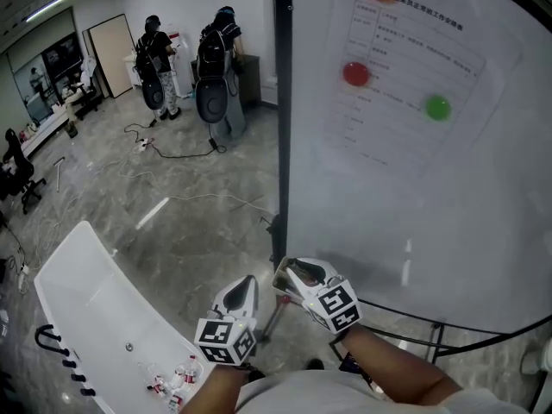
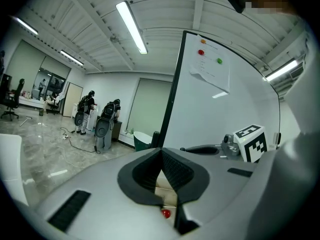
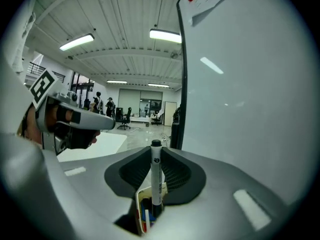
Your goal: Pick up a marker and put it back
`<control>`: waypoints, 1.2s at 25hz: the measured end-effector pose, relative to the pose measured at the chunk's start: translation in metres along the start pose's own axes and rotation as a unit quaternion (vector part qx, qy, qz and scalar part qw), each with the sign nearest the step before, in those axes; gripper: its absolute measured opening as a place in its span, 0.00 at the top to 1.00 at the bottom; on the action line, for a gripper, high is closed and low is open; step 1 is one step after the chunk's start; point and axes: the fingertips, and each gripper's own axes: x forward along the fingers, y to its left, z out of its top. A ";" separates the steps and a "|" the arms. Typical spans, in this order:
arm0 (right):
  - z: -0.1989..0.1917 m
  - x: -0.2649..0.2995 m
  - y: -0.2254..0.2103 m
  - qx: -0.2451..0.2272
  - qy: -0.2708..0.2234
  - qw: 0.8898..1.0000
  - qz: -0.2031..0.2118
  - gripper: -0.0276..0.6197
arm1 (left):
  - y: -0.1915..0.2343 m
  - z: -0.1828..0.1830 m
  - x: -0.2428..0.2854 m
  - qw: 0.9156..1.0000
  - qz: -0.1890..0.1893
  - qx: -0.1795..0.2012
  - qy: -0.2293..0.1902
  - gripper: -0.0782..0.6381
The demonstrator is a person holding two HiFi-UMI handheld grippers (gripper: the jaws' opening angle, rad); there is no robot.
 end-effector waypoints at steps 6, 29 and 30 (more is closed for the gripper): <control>-0.046 0.027 0.020 -0.053 0.093 0.993 0.045 0.85 | 0.012 -0.003 -0.008 1.000 0.019 -0.007 -0.001 0.89; -0.128 0.062 0.047 -0.157 0.201 0.964 0.077 0.80 | 0.034 -0.016 -0.029 0.998 0.056 -0.018 0.010 0.88; -0.123 0.061 0.047 -0.156 0.195 0.965 0.075 0.80 | 0.033 -0.015 -0.029 0.998 0.055 -0.017 0.010 0.88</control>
